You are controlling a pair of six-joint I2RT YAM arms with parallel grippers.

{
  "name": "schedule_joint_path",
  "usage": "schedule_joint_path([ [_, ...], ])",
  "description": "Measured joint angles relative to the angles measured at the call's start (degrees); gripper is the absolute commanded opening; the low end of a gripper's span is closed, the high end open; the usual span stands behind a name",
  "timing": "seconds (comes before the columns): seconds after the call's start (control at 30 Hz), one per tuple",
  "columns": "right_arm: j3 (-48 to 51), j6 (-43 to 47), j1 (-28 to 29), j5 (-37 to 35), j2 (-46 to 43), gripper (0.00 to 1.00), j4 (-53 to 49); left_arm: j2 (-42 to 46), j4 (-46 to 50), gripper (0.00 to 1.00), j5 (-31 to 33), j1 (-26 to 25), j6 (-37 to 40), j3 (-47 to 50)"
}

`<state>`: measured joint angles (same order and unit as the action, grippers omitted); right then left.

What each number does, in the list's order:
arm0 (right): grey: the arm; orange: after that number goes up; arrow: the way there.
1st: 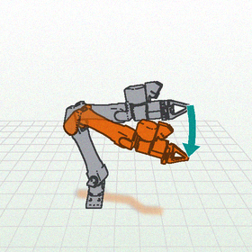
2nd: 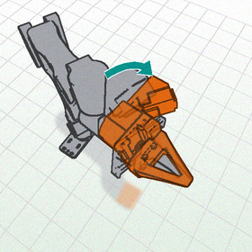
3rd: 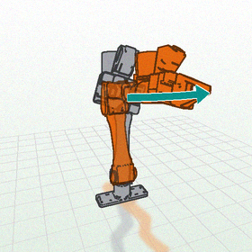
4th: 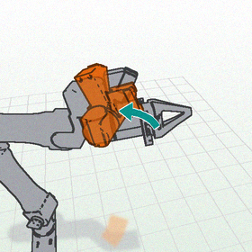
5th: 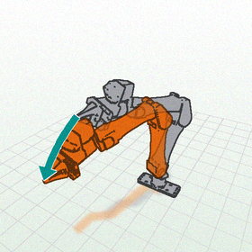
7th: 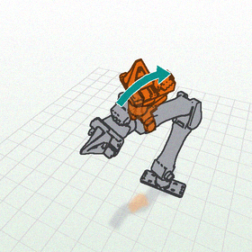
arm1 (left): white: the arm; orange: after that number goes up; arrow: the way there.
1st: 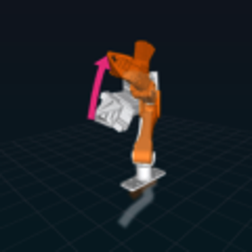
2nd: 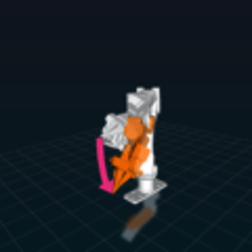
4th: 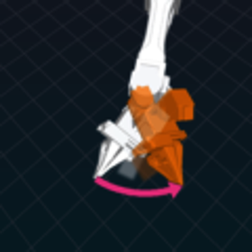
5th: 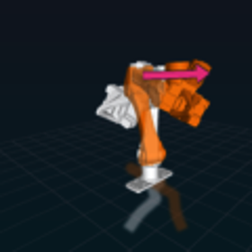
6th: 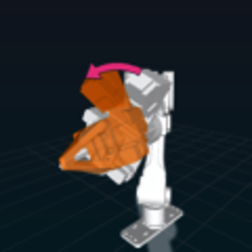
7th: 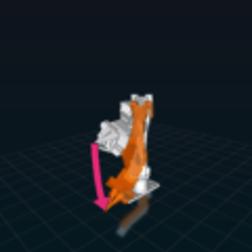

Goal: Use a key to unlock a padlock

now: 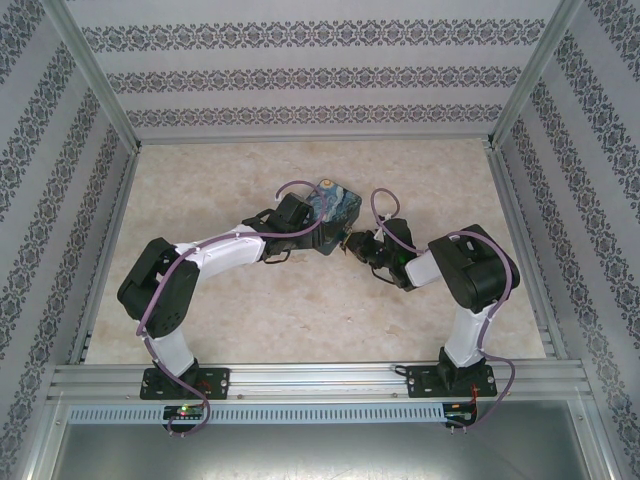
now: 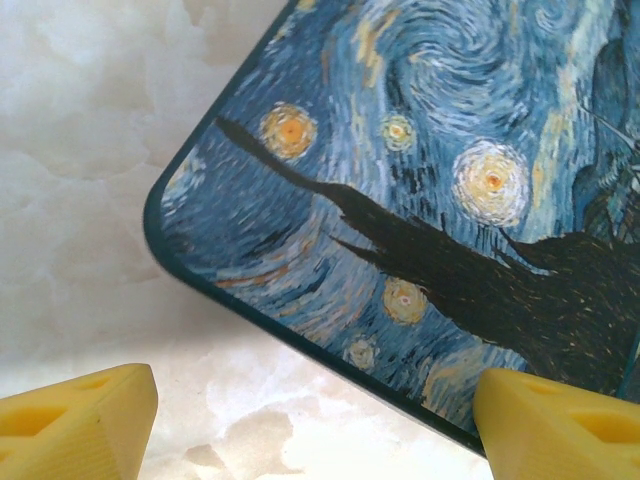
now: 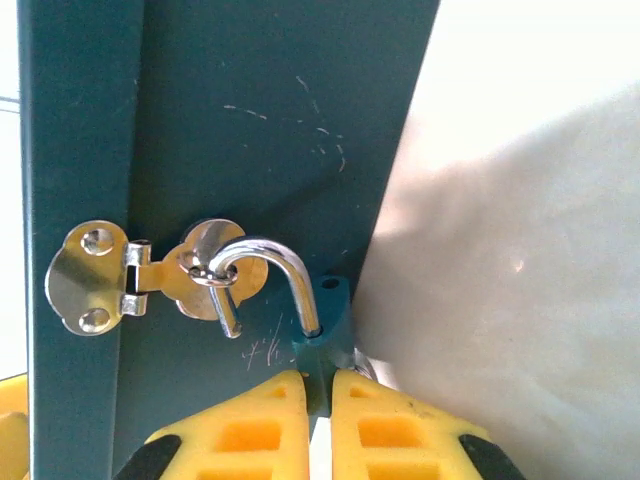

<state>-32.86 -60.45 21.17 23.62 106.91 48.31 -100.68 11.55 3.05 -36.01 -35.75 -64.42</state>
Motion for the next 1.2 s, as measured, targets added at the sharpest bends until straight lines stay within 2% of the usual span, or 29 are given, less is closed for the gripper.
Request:
schedule_joint_path([
  [0.17,0.0,0.4,0.0,-0.8,0.0,0.00,0.3,0.0,0.0,0.83,0.0,0.0,0.0,0.0],
  [0.6,0.5,0.2,0.0,-1.8,-1.0,0.00,-0.2,0.0,0.0,0.83,0.0,0.0,0.0,0.0],
  [1.1,-3.0,0.2,-1.6,-6.6,-4.4,0.00,-10.1,-0.1,-0.2,0.83,0.0,0.0,0.0,0.0],
  [1.13,-3.0,0.2,-1.7,-6.7,-4.3,0.00,-10.3,-0.1,-0.2,0.83,0.0,0.0,0.0,0.0],
  [1.2,-2.6,0.2,-1.7,-6.8,-4.5,0.12,-10.2,-0.1,-0.2,0.83,0.0,0.0,0.0,0.0],
])
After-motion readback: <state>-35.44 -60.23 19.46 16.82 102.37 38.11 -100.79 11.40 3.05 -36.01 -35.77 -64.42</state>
